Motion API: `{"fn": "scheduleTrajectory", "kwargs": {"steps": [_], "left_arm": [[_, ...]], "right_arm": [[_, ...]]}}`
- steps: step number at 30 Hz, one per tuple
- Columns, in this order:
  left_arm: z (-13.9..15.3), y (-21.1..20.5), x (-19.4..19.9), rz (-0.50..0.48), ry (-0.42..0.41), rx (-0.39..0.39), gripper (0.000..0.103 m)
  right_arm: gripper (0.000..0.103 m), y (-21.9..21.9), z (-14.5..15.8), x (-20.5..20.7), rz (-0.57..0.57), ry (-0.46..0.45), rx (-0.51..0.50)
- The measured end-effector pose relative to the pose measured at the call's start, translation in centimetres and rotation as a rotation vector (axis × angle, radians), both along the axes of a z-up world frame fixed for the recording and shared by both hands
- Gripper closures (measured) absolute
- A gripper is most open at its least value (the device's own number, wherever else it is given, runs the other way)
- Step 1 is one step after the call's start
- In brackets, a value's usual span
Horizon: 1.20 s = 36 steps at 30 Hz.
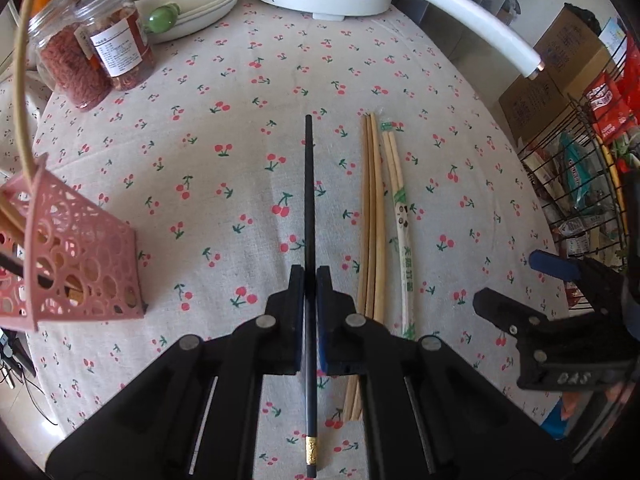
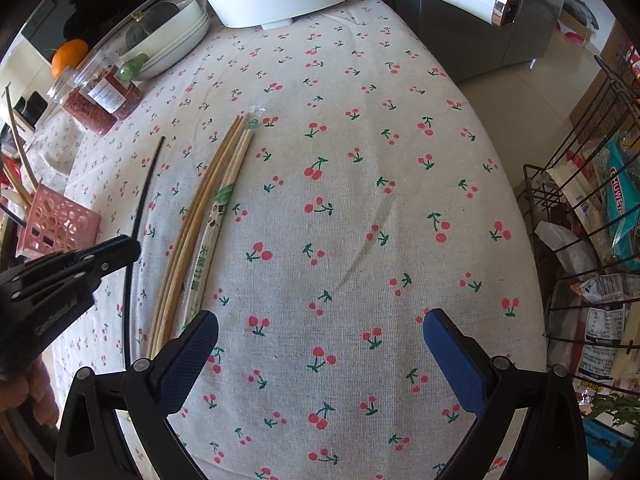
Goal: Organize utensils
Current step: 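Grasp the paper-wrapped chopsticks with the right gripper while the left holds the black chopstick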
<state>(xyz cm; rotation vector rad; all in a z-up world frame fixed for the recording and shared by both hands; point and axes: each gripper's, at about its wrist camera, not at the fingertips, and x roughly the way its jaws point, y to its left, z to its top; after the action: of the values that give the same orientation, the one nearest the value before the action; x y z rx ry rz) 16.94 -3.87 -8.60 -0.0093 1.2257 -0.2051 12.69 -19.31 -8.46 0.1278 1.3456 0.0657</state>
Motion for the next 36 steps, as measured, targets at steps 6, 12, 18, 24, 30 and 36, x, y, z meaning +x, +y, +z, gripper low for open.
{"fn": "scheduleTrajectory", "kwargs": {"steps": [6,12,18,24,30,36], "left_arm": [[2.9,2.9,-5.4,-0.001,-0.079,-0.098,0.096],[4.1,4.9,-8.7,0.034,-0.137,-0.189,0.096],[4.3,5.5,-9.1,0.031,-0.145,-0.212,0.096],[4.5,6.2,-9.5,0.04,-0.134,-0.231,0.096],[4.2,6.9,-9.7,0.056,-0.122,-0.236,0.096],[4.0,7.1,-9.9,0.057,-0.118,-0.231,0.096]], "right_arm": [[0.0,1.1,-1.0,0.2,0.002,0.032,0.016],[0.0,1.6,-1.1,1.6,-0.065,0.014,0.073],[0.0,3.8,-1.1,4.1,-0.063,-0.048,-0.022],[0.0,5.3,-2.7,5.8,-0.045,-0.044,-0.182],[0.0,5.9,-3.0,6.6,-0.061,-0.027,-0.199],[0.05,7.7,-2.0,6.2,-0.001,-0.066,-0.187]]}}
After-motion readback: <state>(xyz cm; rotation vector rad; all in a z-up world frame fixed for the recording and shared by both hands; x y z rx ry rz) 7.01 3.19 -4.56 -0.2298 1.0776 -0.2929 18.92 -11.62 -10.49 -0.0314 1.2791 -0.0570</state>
